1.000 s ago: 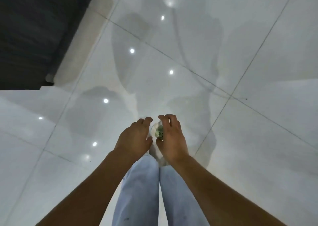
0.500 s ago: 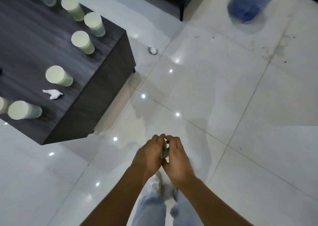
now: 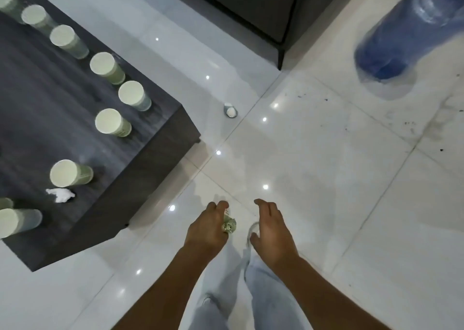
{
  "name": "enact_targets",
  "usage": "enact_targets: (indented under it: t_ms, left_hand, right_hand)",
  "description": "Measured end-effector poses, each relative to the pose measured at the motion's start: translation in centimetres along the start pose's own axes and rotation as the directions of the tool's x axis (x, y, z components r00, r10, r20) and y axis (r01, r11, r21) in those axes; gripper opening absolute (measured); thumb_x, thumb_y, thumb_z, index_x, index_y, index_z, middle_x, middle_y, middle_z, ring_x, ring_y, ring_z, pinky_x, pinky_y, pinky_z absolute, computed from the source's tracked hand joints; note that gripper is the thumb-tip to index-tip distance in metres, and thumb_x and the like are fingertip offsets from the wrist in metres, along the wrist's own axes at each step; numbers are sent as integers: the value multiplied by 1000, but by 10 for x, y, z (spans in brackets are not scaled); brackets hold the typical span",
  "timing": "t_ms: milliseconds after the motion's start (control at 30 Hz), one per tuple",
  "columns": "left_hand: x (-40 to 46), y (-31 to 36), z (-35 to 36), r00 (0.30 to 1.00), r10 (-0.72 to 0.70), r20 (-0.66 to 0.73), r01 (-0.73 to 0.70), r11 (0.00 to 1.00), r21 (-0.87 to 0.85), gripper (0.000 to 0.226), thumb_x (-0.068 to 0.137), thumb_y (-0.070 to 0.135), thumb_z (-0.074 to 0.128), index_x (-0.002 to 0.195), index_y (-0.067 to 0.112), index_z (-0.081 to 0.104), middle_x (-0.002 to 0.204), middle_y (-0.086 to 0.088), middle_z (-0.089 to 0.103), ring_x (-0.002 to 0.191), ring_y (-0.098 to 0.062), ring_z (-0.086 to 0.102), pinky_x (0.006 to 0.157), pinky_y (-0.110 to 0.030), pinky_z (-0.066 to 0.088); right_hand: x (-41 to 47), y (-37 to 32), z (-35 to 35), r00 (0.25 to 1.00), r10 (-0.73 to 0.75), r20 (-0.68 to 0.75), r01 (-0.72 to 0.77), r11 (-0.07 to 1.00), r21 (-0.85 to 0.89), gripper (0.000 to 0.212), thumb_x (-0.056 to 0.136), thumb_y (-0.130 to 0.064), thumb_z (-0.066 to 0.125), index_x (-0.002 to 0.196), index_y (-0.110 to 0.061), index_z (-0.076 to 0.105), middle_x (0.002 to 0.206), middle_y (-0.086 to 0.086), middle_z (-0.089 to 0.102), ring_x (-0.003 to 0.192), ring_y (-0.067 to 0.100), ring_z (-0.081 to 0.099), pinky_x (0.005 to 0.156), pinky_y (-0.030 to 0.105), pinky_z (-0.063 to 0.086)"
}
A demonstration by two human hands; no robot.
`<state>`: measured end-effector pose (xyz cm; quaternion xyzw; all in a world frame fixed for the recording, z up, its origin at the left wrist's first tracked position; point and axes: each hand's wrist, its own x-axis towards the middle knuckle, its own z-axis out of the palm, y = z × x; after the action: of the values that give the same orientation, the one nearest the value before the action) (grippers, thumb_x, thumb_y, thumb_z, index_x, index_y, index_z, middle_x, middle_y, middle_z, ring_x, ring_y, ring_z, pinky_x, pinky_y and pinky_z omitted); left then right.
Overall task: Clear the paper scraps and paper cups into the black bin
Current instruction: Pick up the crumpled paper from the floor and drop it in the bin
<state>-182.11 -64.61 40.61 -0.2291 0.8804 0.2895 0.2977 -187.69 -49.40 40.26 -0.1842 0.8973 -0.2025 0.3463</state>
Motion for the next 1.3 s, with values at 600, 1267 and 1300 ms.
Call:
enact_targets:
  t_ms: [600, 1267, 1300]
  left_hand:
    - [227, 27, -163, 995, -85, -61, 79, 993, -90, 52, 82, 21, 69, 126, 23, 41, 129, 4, 43, 112, -18, 48, 80, -33, 51]
    - [465, -22, -92, 888, -440, -136, 375, 861, -343, 62, 77, 13, 71, 133, 14, 45, 133, -1, 46, 118, -22, 46, 90, -37, 48]
    - [478, -29, -82, 875, -461, -145, 386, 847, -365, 61, 77, 12, 72, 132, 14, 46, 132, -1, 46, 117, -22, 48, 88, -38, 49]
  right_hand:
    - [295, -52, -131, 994, 92, 66, -90, 996, -22, 67, 85, -13, 63, 143, -20, 29, 139, 4, 33, 123, 22, 41, 85, 34, 50]
    - [569, 32, -52, 969, 45, 245, 4, 981, -196, 68, 86, -19, 65, 144, -17, 29, 145, 10, 30, 127, 29, 37, 96, 37, 45]
    - [583, 39, -40, 968, 38, 246, 10, 981, -194, 69, 86, -19, 65, 144, -16, 29, 145, 10, 30, 127, 30, 37, 96, 37, 44]
